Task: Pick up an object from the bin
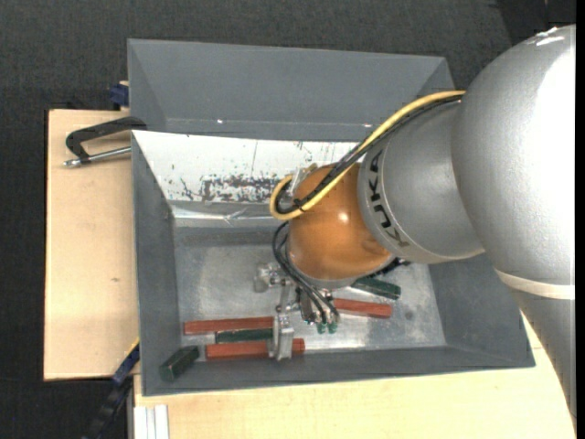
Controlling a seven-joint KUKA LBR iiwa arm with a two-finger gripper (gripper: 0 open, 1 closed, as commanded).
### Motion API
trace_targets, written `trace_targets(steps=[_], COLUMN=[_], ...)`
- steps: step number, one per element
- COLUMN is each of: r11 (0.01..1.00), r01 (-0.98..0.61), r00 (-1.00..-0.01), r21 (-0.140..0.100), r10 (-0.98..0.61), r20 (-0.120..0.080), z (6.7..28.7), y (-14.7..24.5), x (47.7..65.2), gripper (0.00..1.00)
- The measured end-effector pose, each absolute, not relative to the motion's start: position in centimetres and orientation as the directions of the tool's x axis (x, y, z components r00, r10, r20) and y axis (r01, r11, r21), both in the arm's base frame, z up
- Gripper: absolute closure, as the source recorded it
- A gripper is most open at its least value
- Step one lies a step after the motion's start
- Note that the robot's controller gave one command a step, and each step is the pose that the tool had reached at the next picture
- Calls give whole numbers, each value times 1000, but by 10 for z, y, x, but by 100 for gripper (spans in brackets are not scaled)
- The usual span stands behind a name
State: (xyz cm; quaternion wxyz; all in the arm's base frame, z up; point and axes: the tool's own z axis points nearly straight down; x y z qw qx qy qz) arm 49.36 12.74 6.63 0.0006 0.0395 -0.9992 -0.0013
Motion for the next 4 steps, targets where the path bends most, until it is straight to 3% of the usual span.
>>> trace_targets(steps=[1,2,3,4], r11=[962,962,964,964], r01=[-272,-272,-267,-267], r00=[-962,-962,-964,-964], r21=[-6,-6,2,2], r10=[-272,-272,-267,-267], r20=[2,2,-10,-6], z=[73,73,230,228], y=[199,199,227,227], x=[526,526,543,542], gripper=[100,100,100,0])
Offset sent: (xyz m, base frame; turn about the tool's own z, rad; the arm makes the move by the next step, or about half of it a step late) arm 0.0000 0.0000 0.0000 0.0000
